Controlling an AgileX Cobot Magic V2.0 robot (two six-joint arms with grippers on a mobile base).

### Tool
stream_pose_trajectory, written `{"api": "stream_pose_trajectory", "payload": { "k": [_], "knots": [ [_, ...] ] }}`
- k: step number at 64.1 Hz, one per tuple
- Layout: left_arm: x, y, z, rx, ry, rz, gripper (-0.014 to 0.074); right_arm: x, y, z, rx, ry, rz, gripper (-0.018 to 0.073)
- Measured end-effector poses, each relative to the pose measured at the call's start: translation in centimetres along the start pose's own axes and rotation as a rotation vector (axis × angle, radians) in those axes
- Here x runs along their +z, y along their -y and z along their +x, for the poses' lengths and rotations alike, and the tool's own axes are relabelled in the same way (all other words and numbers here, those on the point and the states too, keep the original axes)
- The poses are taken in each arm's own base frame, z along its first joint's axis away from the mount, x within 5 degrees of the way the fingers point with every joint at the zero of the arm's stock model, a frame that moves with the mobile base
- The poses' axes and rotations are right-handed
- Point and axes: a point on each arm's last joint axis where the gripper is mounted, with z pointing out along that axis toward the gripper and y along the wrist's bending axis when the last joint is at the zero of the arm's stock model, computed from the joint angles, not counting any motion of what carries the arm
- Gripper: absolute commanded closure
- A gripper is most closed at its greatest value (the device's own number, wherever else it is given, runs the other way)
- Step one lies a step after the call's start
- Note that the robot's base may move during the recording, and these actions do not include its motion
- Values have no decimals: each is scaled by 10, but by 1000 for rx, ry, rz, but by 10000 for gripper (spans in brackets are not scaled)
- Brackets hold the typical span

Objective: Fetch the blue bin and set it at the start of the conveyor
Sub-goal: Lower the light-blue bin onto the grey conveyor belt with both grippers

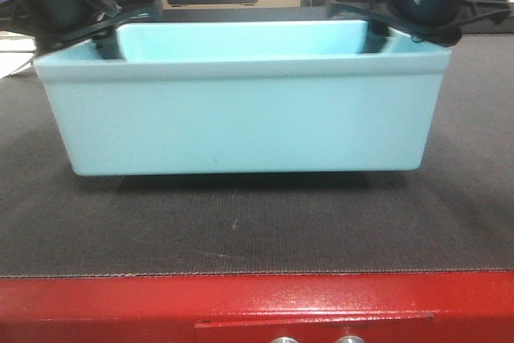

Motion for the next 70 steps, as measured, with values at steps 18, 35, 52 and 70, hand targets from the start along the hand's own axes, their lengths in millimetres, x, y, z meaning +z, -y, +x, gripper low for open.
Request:
{"api": "stream_pose_trajectory", "payload": {
  "k": [18,35,52,70],
  "knots": [
    [-9,1,-11,18,-14,-53,232,-8,-7,-14,12,20,-11,211],
    [-32,1,-38,4,40,-81,351,-32,-8,-30,18,36,8,369],
    [-94,-4,-57,-39,178,-34,707,-94,-5,-46,31,164,-24,721],
    [-122,4,-44,-26,264,83,707,-115,0,-28,-16,262,-82,721]
  ]
}}
